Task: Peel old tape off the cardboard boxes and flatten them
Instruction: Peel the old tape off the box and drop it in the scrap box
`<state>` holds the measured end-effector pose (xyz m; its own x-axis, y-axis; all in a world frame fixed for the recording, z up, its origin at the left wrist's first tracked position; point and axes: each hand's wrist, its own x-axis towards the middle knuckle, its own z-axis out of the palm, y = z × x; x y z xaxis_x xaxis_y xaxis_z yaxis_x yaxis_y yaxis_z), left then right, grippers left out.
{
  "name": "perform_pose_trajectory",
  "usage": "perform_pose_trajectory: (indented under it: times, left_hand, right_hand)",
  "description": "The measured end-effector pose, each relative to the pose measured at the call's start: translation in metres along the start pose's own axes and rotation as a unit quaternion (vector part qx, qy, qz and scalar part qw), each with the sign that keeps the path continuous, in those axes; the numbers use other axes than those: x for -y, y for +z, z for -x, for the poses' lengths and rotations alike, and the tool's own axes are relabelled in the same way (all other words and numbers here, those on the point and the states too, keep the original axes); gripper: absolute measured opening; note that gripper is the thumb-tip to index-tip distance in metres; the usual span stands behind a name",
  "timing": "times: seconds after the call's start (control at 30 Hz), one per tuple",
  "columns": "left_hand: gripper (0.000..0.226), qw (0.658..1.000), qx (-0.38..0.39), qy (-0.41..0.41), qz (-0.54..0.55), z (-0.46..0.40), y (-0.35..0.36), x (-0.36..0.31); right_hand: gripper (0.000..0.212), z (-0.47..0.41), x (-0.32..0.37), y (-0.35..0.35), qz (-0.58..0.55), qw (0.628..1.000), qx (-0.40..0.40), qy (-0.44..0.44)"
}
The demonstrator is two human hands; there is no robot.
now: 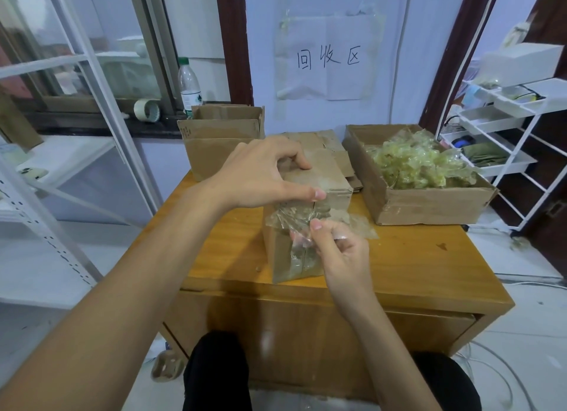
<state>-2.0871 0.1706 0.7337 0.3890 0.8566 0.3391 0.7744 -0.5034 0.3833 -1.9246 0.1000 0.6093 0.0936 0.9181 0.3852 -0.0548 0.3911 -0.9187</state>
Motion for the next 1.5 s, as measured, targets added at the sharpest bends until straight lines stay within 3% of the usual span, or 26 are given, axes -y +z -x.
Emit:
perform_pose_trajectory:
  times: [0.1, 0.23, 0.4, 0.57, 0.67, 0.87, 1.0, 1.1, 1.2, 1.27, 1.4, 1.43, 1.5]
  left_hand:
    - [0.061, 1.000, -0.004, -0.001, -0.002, 0.001, 0.000, 0.000]
    - [0.065, 1.000, 0.000, -0.007, 0.005, 0.001, 0.001, 0.001]
    - [0.062, 0.999, 0.011, -0.008, 0.053, 0.005, 0.007, 0.003]
    - [0.066, 0.978, 0.062, 0.022, 0.198, 0.017, 0.017, 0.025]
    - [0.072, 0.976, 0.037, 0.032, 0.213, 0.022, 0.022, 0.033]
    - [0.064, 0.972, -0.015, 0.034, 0.232, 0.023, 0.030, 0.030]
    - [0.065, 0.968, -0.046, 0.012, 0.246, 0.023, 0.024, 0.037]
    - [0.062, 0.970, -0.021, 0.004, 0.241, 0.022, 0.015, 0.042]
    - [0.066, 0.971, 0.000, 0.017, 0.237, 0.020, 0.021, 0.035]
    - [0.067, 0.969, -0.013, 0.019, 0.246, 0.019, 0.028, 0.033]
    - [0.065, 0.966, -0.019, 0.022, 0.256, 0.017, 0.030, 0.036]
    - [0.065, 0.967, -0.017, 0.022, 0.255, 0.017, 0.029, 0.037]
    - [0.065, 0.968, -0.013, 0.020, 0.251, 0.017, 0.029, 0.037]
  right_hand:
    - [0.059, 0.004, -0.002, 0.002, 0.001, 1.000, 0.003, -0.002]
    - [0.048, 0.011, -0.001, 0.010, -0.083, 0.995, -0.020, 0.054]
    - [0.056, 0.012, 0.011, 0.018, -0.130, 0.987, -0.005, 0.090]
    - [0.028, 0.004, 0.015, 0.019, -0.084, 0.992, -0.018, 0.096]
    - [0.031, 0.005, 0.015, 0.018, -0.069, 0.993, -0.010, 0.098]
    - [0.033, 0.008, 0.014, 0.018, -0.053, 0.995, -0.001, 0.081]
    - [0.028, 0.022, 0.000, 0.008, 0.011, 0.996, 0.027, 0.089]
    - [0.047, 0.042, -0.017, -0.001, 0.000, 0.991, 0.038, 0.131]
    - [0.058, 0.054, -0.032, -0.002, -0.004, 0.992, 0.037, 0.117]
    - [0.051, 0.055, -0.031, 0.000, -0.022, 0.992, 0.031, 0.121]
    - [0.007, 0.046, -0.023, -0.001, -0.049, 0.995, 0.008, 0.087]
    - [0.009, 0.044, -0.021, -0.002, -0.062, 0.996, -0.007, 0.066]
    - [0.037, 0.039, -0.018, -0.002, -0.084, 0.996, -0.032, 0.020]
